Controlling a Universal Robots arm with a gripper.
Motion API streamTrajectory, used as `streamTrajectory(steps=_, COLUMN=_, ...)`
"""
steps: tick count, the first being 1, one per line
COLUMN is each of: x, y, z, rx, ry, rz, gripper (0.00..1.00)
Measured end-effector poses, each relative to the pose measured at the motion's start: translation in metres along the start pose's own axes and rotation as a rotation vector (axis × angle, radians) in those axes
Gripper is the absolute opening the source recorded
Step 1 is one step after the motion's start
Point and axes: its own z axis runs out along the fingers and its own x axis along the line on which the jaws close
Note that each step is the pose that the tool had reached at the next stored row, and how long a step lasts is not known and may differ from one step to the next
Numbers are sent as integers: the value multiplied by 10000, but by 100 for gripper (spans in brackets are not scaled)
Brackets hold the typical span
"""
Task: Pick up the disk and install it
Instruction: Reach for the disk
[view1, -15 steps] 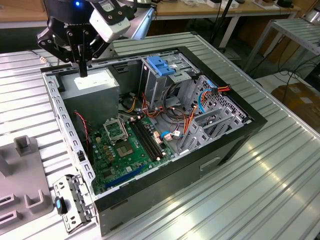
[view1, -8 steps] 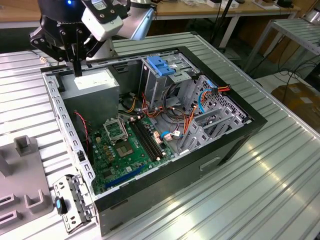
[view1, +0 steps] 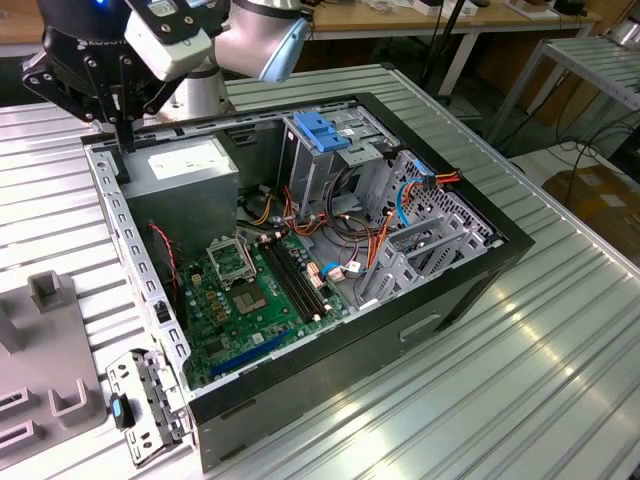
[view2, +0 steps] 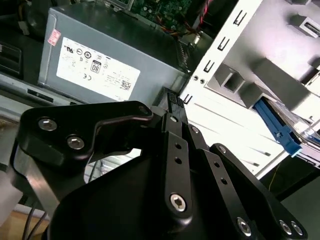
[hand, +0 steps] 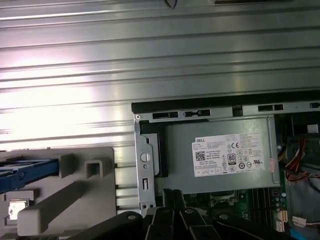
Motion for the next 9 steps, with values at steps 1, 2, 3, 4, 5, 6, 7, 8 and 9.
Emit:
streamTrajectory(steps=1, x=21, y=3, z=0, rx=5, ry=57, rz=2, gripper=11)
streamTrajectory(steps=2, x=44, y=4, z=0, rx=10, ry=97, rz=5, gripper=11)
streamTrajectory(steps=3, x=58, y=5, z=0, rx=10, ry=106, rz=6, gripper=11)
streamTrajectory(steps=4, x=75, y=6, z=1, rx=9, ry=109, rz=6, gripper=11)
streamTrajectory(steps=5, x=91, y=5, z=1, rx=9, ry=111, rz=6, gripper=11)
streamTrajectory(steps=6, x=108, y=5, z=1, rx=10, ry=113, rz=6, gripper=11)
streamTrajectory(steps=7, x=128, y=4, z=1, rx=10, ry=113, rz=6, gripper=11)
streamTrajectory(steps=8, x=144, y=3, z=1, rx=9, ry=113, rz=6, gripper=11)
streamTrajectory(steps=9, x=164, y=2, z=1, rx=9, ry=114, rz=5, gripper=11)
